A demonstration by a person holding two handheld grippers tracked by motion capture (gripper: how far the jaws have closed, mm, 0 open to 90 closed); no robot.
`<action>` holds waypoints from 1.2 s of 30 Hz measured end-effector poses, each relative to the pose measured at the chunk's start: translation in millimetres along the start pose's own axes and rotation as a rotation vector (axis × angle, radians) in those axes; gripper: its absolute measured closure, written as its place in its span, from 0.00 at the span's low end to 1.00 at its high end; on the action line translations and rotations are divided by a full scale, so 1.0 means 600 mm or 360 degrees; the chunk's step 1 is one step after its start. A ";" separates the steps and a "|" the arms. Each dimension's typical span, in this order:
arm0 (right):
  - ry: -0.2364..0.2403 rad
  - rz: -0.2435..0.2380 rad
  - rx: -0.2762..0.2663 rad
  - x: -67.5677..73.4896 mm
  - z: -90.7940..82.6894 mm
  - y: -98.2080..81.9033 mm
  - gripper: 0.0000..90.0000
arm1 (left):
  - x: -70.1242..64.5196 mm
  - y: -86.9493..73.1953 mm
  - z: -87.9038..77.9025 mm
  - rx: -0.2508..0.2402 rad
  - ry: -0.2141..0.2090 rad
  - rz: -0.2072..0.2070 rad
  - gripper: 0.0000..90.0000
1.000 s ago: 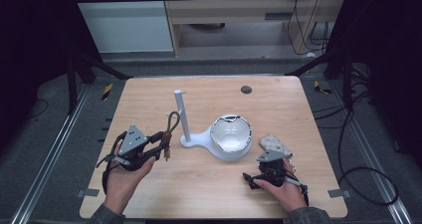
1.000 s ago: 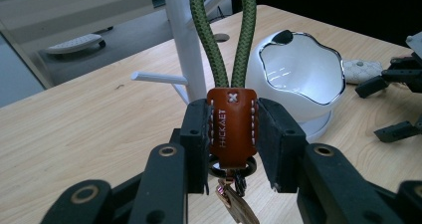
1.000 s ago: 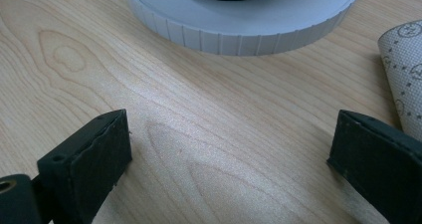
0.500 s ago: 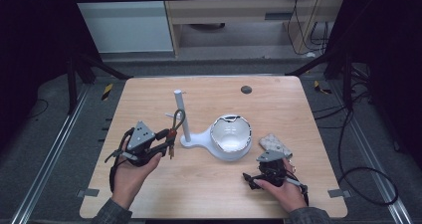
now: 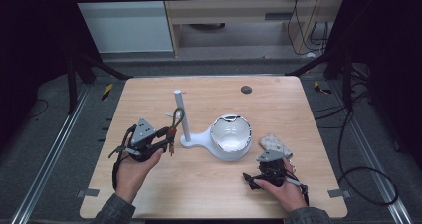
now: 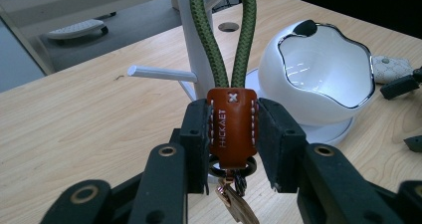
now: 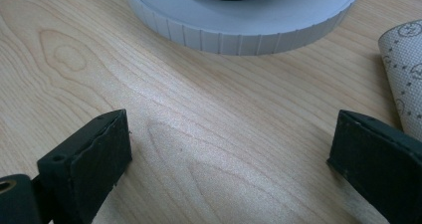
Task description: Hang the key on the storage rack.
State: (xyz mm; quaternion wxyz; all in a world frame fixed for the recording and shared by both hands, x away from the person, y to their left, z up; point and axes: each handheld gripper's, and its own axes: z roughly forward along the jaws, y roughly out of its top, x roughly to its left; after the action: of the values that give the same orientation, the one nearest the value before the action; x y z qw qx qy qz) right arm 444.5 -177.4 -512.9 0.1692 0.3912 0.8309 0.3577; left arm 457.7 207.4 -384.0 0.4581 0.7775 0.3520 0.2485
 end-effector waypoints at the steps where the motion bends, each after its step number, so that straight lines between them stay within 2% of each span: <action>1: 0.0000 0.0000 0.0000 0.000 0.000 0.000 0.03 | 0.000 0.000 0.000 0.0000 0.0000 0.0000 0.73; 13: 0.0000 -0.0001 0.0000 0.000 0.000 0.000 0.03 | 0.001 -0.003 0.018 0.0036 0.0000 -0.0006 0.73; 18: -0.0001 -0.0003 0.0002 0.000 -0.001 -0.001 0.03 | 0.003 -0.006 0.028 0.0052 -0.0001 -0.0027 0.73; 30: -0.0002 -0.0004 0.0004 0.000 -0.001 -0.001 0.03 | 0.004 -0.007 0.039 0.0067 -0.0013 -0.0034 0.73; 36: 0.0001 -0.0003 0.0004 0.000 -0.001 -0.001 0.03 | 0.005 -0.008 0.048 0.0067 -0.0022 -0.0060 0.73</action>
State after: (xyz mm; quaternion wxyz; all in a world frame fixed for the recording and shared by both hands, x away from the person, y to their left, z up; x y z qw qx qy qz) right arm 443.8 -177.8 -512.7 0.1686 0.3905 0.8319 0.3566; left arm 478.9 195.7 -401.1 0.4486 0.7820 0.3685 0.2270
